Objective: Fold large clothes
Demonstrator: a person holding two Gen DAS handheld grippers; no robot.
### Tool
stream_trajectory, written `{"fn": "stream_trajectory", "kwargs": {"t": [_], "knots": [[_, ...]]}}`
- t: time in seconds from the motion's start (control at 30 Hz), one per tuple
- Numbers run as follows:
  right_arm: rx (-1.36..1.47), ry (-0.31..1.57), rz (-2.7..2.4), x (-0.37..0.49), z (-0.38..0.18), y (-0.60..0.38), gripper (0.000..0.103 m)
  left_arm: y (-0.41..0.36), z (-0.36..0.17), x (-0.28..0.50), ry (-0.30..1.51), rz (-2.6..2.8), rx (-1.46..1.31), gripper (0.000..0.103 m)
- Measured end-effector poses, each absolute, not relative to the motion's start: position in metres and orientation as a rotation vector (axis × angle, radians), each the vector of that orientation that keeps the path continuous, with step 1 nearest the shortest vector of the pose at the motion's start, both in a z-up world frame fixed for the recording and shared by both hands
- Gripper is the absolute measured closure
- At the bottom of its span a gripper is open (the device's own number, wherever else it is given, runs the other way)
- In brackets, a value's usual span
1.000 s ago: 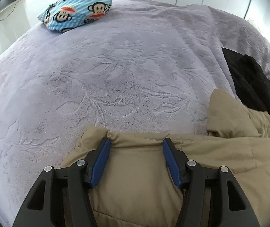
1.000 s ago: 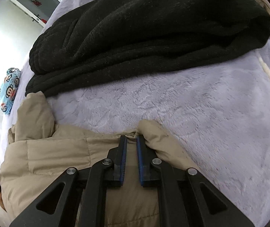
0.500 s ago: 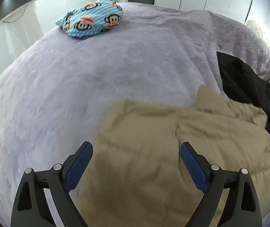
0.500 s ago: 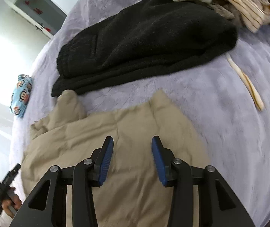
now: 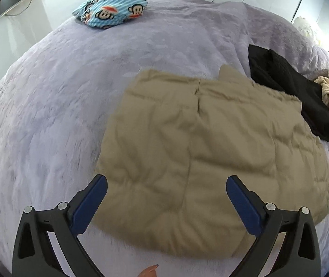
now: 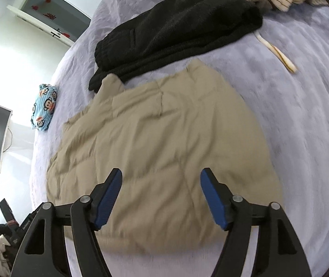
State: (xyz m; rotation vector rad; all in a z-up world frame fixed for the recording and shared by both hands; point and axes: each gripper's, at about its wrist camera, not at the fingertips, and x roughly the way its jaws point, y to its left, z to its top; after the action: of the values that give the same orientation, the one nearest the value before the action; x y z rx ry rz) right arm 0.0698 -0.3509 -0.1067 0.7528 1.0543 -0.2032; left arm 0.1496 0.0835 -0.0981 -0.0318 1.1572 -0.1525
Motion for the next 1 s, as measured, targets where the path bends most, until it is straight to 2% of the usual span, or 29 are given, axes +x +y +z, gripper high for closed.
{"fn": "stream_trajectory", "kwargs": {"t": [0.13, 0.37, 0.53, 0.57, 0.6, 1.0], "knots": [[0.795, 1.060, -0.203, 0.047, -0.107, -0.342, 0.022, 0.088, -0.102, 0.132, 1.187, -0.154, -0.046, 0.000], [0.884, 1.094, -0.197, 0.012, -0.123, -0.329, 0.009, 0.094, -0.112, 0.111, 1.224, -0.148, -0.063, 0.000], [0.942, 1.111, -0.201, 0.005, -0.139, -0.324, 0.009, 0.096, -0.124, 0.104, 1.265, -0.140, -0.073, 0.000], [0.948, 1.115, -0.197, 0.006, -0.142, -0.322, 0.007, 0.096, -0.126, 0.103, 1.271, -0.138, -0.074, 0.000], [0.953, 1.120, -0.193, 0.006, -0.145, -0.322, 0.000, 0.096, -0.128, 0.103, 1.275, -0.135, -0.073, 0.000], [1.072, 1.102, -0.198, 0.010, -0.176, -0.325, 0.000, 0.110, -0.148, 0.103, 1.290, -0.081, -0.176, 0.000]]}}
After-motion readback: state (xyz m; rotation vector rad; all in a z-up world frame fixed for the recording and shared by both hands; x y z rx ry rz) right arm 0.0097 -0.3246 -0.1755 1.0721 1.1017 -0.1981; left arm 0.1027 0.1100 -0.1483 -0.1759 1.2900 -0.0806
